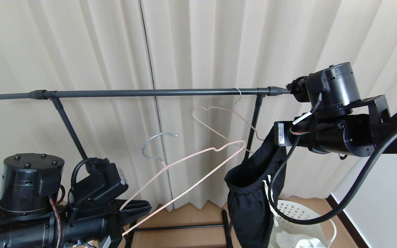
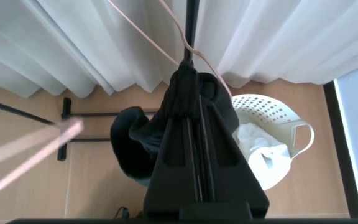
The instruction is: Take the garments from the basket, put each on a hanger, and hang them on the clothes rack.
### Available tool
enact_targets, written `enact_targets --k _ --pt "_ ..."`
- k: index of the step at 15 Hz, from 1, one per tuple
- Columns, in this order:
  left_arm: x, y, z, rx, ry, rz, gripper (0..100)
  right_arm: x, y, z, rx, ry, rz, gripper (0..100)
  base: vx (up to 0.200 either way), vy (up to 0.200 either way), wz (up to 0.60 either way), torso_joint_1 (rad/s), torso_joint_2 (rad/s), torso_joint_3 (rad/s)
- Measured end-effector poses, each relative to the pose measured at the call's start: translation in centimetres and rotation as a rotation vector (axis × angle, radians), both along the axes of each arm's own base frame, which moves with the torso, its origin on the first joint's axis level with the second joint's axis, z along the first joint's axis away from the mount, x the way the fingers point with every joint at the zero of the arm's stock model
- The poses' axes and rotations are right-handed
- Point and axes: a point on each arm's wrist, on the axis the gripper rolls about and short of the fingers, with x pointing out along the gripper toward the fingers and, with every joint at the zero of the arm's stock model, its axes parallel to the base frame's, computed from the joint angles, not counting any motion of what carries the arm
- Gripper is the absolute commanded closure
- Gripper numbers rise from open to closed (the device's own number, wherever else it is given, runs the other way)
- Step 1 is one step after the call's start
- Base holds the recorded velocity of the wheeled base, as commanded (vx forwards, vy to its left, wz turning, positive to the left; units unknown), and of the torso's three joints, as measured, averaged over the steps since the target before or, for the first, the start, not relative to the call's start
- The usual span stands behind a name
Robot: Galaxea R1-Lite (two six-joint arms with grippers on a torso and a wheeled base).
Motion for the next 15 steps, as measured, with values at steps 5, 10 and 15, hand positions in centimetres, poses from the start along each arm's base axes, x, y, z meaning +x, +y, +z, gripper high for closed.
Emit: enact_targets --k 5,10,15 --pt "-0.6 -0.1 -0.6 0.01 0.019 -0.042 100 0.0 0.1 -0.1 -0.001 0.004 0.002 100 0.0 0.0 0.0 0.0 0.0 0.0" --pt "0.5 -1.7 -0.6 0.001 0.028 -0.076 100 -0.4 0.8 -0.3 -0.002 0.008 0.025 100 0.0 0.0 0.0 0.0 0.0 0.0" --pt "1.9 -3.4 -0.6 -0.063 0.042 -0.067 100 -0.9 1.6 -0.5 -0.006 0.014 0.053 100 0.0 0.0 0.0 0.0 0.0 0.0"
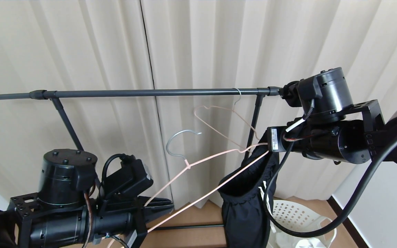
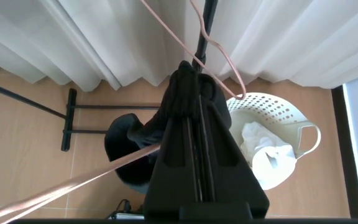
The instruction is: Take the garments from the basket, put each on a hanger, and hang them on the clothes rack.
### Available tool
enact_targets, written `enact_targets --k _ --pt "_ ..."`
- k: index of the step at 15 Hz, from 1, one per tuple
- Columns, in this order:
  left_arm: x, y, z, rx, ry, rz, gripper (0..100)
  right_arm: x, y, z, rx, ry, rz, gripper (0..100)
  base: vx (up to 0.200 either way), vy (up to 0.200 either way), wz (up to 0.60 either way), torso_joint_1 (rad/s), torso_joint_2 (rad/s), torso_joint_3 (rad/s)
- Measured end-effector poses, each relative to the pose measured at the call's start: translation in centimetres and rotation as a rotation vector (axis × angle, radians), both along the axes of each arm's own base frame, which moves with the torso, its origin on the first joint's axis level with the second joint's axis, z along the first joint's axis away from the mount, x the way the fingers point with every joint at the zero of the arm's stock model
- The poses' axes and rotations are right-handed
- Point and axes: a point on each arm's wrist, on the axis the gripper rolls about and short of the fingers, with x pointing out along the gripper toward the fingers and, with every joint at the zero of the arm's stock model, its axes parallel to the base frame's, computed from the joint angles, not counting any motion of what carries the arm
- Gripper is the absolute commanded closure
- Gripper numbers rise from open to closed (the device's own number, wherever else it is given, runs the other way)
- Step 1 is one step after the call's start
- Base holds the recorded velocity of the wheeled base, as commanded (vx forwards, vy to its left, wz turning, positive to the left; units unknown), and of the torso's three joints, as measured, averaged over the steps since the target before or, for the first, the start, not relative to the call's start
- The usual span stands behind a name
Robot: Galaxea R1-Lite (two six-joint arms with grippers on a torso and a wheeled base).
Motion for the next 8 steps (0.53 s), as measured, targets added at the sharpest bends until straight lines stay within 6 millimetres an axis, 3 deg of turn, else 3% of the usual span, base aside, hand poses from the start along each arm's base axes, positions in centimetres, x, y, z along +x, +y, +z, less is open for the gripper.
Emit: enact_targets --k 8 --pt "1.8 -1.5 -0.3 -0.011 0.041 0.032 100 -1.4 1.6 -0.2 -0.028 -0.012 0.025 100 0.0 0.0 0.0 0.0 0.0 0.0"
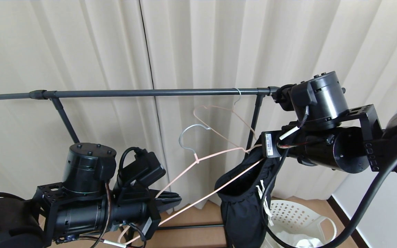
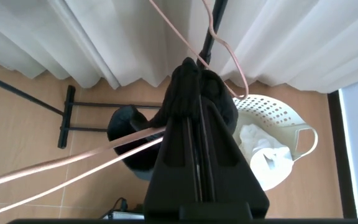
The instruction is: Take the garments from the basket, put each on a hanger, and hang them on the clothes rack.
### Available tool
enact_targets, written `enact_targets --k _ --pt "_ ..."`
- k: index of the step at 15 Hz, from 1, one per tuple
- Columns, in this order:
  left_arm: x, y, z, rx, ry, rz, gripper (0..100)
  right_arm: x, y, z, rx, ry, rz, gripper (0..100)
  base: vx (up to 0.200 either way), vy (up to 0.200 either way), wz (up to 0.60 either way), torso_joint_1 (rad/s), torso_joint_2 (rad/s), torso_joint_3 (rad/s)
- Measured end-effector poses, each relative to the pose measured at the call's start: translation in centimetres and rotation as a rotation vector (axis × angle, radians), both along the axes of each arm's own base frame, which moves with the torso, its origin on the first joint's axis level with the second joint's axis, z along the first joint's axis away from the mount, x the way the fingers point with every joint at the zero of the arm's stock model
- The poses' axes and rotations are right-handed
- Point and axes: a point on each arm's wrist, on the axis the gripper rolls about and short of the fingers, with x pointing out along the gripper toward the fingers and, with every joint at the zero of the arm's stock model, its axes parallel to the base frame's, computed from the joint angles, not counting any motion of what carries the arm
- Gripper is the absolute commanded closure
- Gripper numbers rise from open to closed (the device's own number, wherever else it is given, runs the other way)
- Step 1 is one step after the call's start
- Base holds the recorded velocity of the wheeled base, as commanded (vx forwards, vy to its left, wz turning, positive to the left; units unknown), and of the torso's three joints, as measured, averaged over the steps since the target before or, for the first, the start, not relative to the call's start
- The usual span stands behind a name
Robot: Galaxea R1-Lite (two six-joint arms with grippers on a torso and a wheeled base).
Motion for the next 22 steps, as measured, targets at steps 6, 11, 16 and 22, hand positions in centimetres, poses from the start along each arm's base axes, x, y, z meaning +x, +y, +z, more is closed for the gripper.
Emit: enact_targets --k 6,11,16,22 --pt "0.5 -0.3 -0.4 -0.002 0.008 0.003 100 -1.9 1.6 0.4 0.004 -0.014 0.056 100 0.0 0.0 0.0 0.0 0.0 0.0" --pt "0.9 -0.6 -1.0 -0.002 0.007 0.001 100 -4.0 3.1 1.0 0.046 -0.024 0.129 100 0.0 0.0 0.0 0.0 0.0 0.0" --pt "1.0 -0.8 -1.2 -0.004 0.004 -0.002 100 -5.7 4.7 1.7 0.125 -0.028 0.18 100 0.0 0.0 0.0 0.0 0.0 0.0" --pt "1.0 -0.9 -1.3 -0.002 0.008 -0.005 100 -7.4 6.3 2.6 0.221 -0.013 0.251 100 0.0 0.0 0.0 0.0 0.0 0.0"
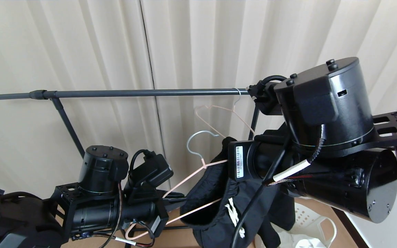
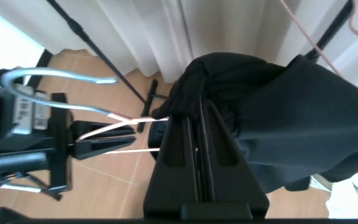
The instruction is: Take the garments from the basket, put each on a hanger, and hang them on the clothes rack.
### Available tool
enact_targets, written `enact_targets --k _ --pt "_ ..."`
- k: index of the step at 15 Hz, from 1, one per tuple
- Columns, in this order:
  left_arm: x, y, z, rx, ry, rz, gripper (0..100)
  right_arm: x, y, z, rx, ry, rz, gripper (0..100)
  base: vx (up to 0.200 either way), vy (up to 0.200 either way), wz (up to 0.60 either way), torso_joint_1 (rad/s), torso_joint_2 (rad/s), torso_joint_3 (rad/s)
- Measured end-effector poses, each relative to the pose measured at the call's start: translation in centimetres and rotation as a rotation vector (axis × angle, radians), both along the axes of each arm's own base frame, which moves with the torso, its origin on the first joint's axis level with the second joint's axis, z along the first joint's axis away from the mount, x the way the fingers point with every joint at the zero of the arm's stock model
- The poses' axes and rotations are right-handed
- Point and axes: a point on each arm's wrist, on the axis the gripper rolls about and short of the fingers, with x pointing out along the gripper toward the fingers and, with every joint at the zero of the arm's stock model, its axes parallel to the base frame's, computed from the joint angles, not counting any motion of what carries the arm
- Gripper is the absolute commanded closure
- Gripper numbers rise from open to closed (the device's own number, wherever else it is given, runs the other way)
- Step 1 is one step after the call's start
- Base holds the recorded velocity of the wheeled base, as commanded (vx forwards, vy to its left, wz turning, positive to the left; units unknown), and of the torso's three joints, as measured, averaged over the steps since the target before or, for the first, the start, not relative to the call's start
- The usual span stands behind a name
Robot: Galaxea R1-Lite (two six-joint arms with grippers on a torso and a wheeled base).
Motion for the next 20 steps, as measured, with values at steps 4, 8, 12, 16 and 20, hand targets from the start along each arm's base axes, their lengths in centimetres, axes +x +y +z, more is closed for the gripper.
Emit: enact_targets --k 4,8,12,16,20 --pt "0.0 0.0 0.0 -0.001 -0.002 0.0 100 -0.4 0.3 0.7 0.066 0.017 0.02 100 0.0 0.0 0.0 0.0 0.0 0.0" --pt "0.1 0.0 0.2 -0.014 -0.021 0.0 100 -0.5 0.3 1.0 0.092 0.008 0.025 0 0.0 0.0 0.0 0.0 0.0 0.0" --pt "-0.1 0.1 0.0 -0.009 -0.014 0.0 100 -0.6 0.1 1.1 0.085 -0.004 0.007 0 0.0 0.0 0.0 0.0 0.0 0.0" --pt "-0.1 0.3 0.2 -0.031 -0.027 0.012 100 -0.5 -0.3 1.1 0.076 -0.009 -0.005 0 0.0 0.0 0.0 0.0 0.0 0.0" --pt "-0.1 0.9 0.2 -0.075 -0.035 0.046 100 -0.3 -2.0 1.4 0.037 -0.034 -0.005 0 0.0 0.0 0.0 0.0 0.0 0.0"
